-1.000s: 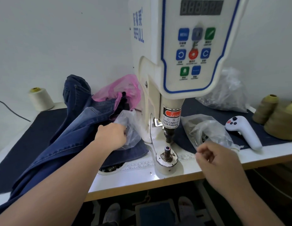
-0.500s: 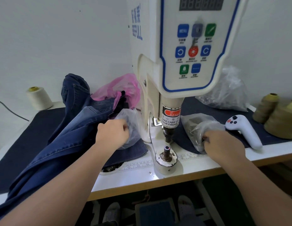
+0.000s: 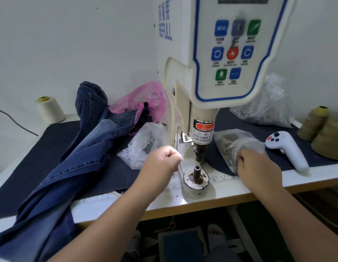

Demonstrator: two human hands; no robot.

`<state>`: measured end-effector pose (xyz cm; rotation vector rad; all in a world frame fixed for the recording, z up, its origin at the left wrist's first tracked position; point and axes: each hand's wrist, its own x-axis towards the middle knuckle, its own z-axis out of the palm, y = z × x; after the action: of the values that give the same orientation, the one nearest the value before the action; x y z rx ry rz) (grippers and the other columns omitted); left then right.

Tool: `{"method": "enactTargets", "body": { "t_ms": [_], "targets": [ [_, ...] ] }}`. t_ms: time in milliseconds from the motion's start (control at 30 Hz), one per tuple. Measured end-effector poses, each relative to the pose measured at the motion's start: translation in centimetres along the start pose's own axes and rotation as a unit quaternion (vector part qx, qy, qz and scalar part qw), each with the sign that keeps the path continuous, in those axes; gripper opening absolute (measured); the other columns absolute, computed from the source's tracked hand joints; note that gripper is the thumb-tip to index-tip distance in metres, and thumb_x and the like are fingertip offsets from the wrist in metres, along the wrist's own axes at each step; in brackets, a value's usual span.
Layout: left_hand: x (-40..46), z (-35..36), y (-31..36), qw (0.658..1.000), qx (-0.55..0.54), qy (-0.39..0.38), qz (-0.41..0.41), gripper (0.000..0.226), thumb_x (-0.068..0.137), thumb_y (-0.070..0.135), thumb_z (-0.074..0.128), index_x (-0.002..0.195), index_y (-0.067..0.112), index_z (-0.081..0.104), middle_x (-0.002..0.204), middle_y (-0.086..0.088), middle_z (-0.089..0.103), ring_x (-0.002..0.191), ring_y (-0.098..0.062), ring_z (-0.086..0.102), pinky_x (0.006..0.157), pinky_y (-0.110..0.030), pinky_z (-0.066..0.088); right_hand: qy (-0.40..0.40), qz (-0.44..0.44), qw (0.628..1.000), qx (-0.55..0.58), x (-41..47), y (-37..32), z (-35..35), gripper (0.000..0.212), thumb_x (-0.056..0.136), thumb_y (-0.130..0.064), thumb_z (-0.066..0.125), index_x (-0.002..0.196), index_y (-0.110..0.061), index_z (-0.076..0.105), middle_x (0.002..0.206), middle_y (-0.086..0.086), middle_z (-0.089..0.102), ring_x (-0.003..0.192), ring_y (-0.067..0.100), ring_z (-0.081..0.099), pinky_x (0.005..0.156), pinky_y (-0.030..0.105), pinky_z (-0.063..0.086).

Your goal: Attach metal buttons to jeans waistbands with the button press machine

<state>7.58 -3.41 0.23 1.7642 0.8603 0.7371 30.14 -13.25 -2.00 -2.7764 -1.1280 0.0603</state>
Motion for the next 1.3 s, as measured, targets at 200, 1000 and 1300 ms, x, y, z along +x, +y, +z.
{"method": "enactTargets", "body": {
  "t_ms": [200, 1000, 1300],
  "targets": [
    [-0.6, 1.1, 1.0, 0.991, -0.005, -0.132, -0.03, 0.024, 0.092, 0.02, 0.053, 0.068, 0.023, 0.053, 0.059, 0.007, 0.05, 0.053, -0.009, 0.04, 0.058, -0.022, 0.036, 0.167, -0.033, 0.984, 0.06, -0.6, 0.8, 2.0, 0.021, 0.1, -0.029, 0.041, 0.085, -0.023, 0.054, 0.073, -0.005, 0.053, 0.066, 0.013, 0.046, 0.054, 0.029, 0.03],
    [1.0, 1.6, -0.1, 0.979, -0.105, -0.076, -0.157, 0.029, 0.092, 0.017, 0.06, 0.063, 0.017, 0.055, 0.053, 0.005, 0.045, 0.041, -0.005, 0.04, 0.043, -0.013, 0.032, 0.245, -0.061, 0.961, 0.111, -0.7, 1.2, 2.9, 0.022, 0.097, -0.019, 0.051, 0.076, -0.02, 0.057, 0.072, -0.005, 0.052, 0.064, 0.016, 0.046, 0.048, 0.024, 0.022],
    [1.0, 0.5, -0.5, 0.994, -0.045, -0.039, -0.087, 0.026, 0.09, 0.025, 0.064, 0.068, 0.017, 0.053, 0.053, 0.011, 0.047, 0.053, -0.01, 0.042, 0.062, -0.025, 0.044, 0.233, -0.071, 0.952, 0.186, -0.7, 1.5, 2.5, 0.019, 0.101, -0.019, 0.048, 0.084, -0.013, 0.052, 0.072, 0.001, 0.053, 0.062, 0.021, 0.05, 0.05, 0.03, 0.027]
  ]
}}
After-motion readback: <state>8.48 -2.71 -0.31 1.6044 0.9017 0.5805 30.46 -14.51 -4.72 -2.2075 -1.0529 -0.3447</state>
